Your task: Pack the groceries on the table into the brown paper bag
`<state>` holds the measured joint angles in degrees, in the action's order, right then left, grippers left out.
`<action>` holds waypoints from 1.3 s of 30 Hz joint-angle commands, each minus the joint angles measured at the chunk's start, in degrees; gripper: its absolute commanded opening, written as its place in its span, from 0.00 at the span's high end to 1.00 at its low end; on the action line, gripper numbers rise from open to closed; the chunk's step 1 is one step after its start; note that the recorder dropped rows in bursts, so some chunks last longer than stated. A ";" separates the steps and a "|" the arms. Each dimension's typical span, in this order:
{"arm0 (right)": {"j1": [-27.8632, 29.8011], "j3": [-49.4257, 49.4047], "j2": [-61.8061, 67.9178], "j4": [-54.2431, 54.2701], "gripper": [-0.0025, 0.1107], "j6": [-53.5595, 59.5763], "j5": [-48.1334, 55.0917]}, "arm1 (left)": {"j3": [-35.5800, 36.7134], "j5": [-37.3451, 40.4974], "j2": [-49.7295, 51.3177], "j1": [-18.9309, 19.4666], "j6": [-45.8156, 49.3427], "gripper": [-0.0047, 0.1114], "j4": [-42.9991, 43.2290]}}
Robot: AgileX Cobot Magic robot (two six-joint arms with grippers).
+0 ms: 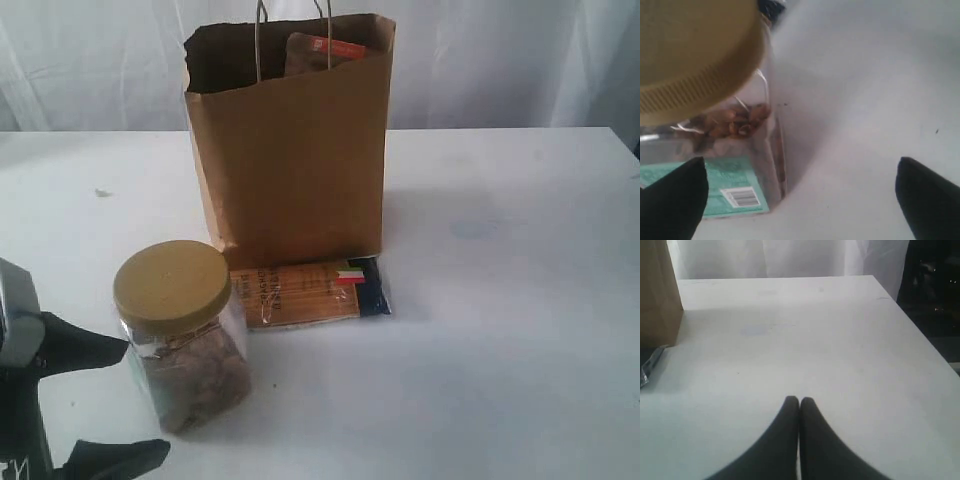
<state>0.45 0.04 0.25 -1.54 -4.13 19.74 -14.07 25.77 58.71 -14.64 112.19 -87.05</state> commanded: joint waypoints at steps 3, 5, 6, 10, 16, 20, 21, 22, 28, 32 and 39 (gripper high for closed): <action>-0.06 -0.04 -0.25 -0.15 0.98 0.53 -0.41 | 0.29 -0.72 1.29 0.15 9.02 0.06 -5.26; -0.06 -0.04 -0.25 -0.15 0.98 0.53 -0.41 | 0.29 -6.07 1.29 0.15 9.02 0.06 -5.14; -0.06 -0.04 -0.25 -0.15 0.98 0.53 -0.41 | 0.29 -7.75 1.29 0.15 9.02 0.06 -5.01; -0.06 -0.04 -0.25 -0.15 0.98 0.53 -0.41 | 0.29 -5.73 1.29 0.15 9.02 0.06 -2.81; -0.06 -0.04 -0.25 -0.15 0.98 0.53 -0.41 | 0.29 -7.57 2.47 0.15 9.02 0.06 -1.85; -0.06 -0.04 -0.25 -0.15 0.98 0.53 -0.41 | -0.51 -7.45 4.75 0.15 9.02 0.06 -1.19; -0.06 -0.04 -0.25 -0.15 0.98 0.53 -0.41 | -0.84 -6.63 5.53 0.15 9.02 0.06 -1.20; -0.06 -0.04 -0.25 -0.15 0.98 0.53 -0.41 | -1.36 -5.90 6.36 0.15 9.02 0.06 -1.20; -0.06 -0.04 -0.25 -0.15 0.98 -1.73 -0.41 | -4.38 -6.88 11.38 0.15 9.02 0.06 -1.20; -0.06 -0.04 -0.25 -0.15 0.98 -1.73 -0.41 | -5.47 -6.63 14.29 0.15 9.02 0.06 -1.20; -0.06 -0.04 -0.25 -0.15 0.98 -1.73 -0.53 | -9.20 -1.21 17.86 0.15 9.02 0.06 -1.31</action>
<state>0.45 0.04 0.25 -1.54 -5.53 19.74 -21.94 20.88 75.66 -14.64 112.19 -87.91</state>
